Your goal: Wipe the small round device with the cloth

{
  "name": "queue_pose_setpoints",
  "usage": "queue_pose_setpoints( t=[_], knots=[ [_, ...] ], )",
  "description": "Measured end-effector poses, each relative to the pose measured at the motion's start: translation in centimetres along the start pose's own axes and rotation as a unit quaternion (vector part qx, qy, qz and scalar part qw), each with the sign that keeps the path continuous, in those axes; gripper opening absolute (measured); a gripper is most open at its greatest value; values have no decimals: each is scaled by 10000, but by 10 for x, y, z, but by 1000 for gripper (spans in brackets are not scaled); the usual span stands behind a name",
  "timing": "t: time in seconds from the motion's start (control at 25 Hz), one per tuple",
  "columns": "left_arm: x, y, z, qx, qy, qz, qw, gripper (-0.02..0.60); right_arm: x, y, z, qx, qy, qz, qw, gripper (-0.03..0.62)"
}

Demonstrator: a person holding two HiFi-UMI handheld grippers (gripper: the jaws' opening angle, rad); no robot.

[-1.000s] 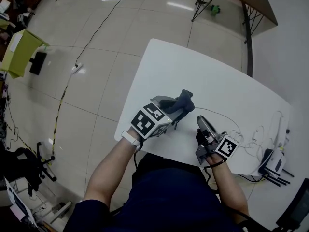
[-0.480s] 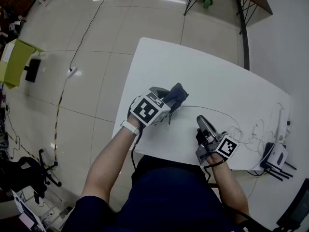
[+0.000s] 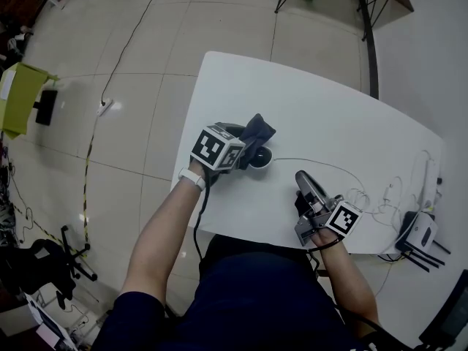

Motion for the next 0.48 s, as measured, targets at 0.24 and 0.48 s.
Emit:
queue_pose_setpoints(
  t=[0.24, 0.48],
  knots=[
    [28, 21, 28, 458, 128, -691, 9965, 98, 4, 0, 3, -58, 85, 84, 9999, 57],
    [46, 31, 39, 182, 476, -52, 9987, 98, 4, 2, -1, -5, 129, -35, 9999, 57]
  ],
)
Point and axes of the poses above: the fingertips, and each gripper's own axes: z forward along the fingers, y to its left, x out of its underside, the point moved 5 cm from there along -z, backward along the fingers, and after that the axes turned 8 degrees about -y, right-handed, at the moved point
